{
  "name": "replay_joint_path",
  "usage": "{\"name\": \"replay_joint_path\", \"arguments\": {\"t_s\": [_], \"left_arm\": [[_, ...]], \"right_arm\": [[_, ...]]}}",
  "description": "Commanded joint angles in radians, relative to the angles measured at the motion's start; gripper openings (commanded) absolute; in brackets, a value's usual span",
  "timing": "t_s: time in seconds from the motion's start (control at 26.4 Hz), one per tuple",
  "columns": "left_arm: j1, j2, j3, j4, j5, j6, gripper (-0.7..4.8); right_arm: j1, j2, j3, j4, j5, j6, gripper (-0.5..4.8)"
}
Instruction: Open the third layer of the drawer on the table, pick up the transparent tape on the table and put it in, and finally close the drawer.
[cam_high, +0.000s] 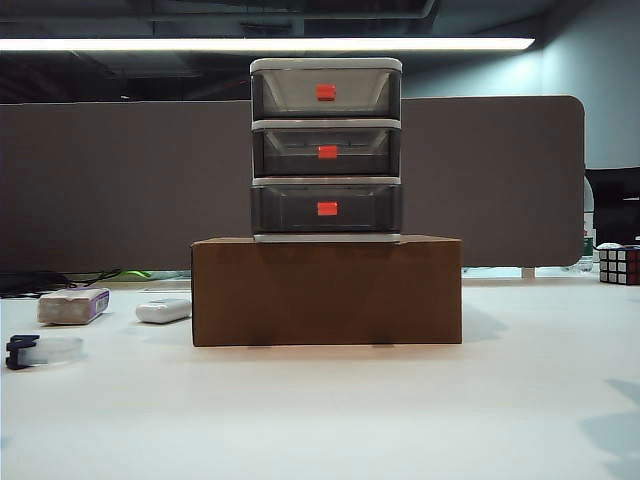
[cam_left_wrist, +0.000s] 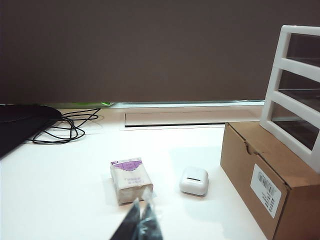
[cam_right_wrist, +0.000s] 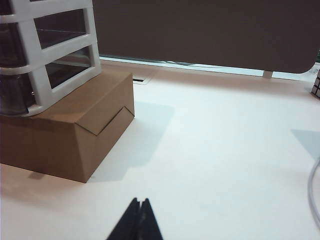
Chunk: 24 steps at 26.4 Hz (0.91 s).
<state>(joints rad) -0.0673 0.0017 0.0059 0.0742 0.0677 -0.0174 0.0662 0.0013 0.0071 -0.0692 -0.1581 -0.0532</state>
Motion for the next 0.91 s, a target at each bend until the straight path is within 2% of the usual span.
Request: {"name": "replay_joint_path", "arguments": {"t_s": [0.04,0.34,0.38,0.46,0.53,0.57,0.61,0.68,0.76,0.83,0.91], "left_arm": [[0.0,0.001,0.002,0.017,0.0,-0.002,-0.05],[0.0,0.001,0.002,0.033,0.003,-0.007,-0.05],[0.0,0.001,0.002,0.035,0.042,-0.071,-0.04],[-0.004,0.001,0.002,0.056,0.193,-0.244,-0.05],[-0.024,0.001,0.003,0.077,0.325,-0.303,-0.05],[-0.05,0.001,0.003,0.085,0.365,-0.303,-0.05],[-0.077,0.001,0.003,0.085,0.365,-0.29,-0.05],[-0.169,0.001,0.003,0.084,0.301,-0.223,-0.05],[-0.259,0.002,0.002,0.089,0.207,-0.19,-0.05],[-0.367,0.011,0.002,0.092,0.09,-0.172,-0.05],[-0.505,0.049,0.002,0.087,-0.04,-0.103,-0.05]], "right_arm": [[0.0,-0.002,-0.006,0.014,-0.001,0.0,-0.05],[0.0,-0.002,-0.006,0.014,-0.001,0.001,-0.05],[0.001,-0.002,-0.006,0.015,-0.01,0.016,-0.05],[0.001,-0.002,-0.006,0.047,-0.104,0.116,-0.05],[0.007,-0.002,-0.006,0.092,-0.213,0.167,-0.05],[0.017,-0.002,-0.006,0.117,-0.265,0.167,-0.05],[0.031,-0.002,-0.006,0.132,-0.287,0.168,-0.05],[0.076,-0.002,0.001,0.137,-0.283,0.167,-0.05],[0.131,0.003,0.008,0.134,-0.237,0.167,-0.05],[0.199,0.008,0.011,0.134,-0.171,0.167,-0.05],[0.284,0.018,0.011,0.137,-0.09,0.166,-0.05]]}}
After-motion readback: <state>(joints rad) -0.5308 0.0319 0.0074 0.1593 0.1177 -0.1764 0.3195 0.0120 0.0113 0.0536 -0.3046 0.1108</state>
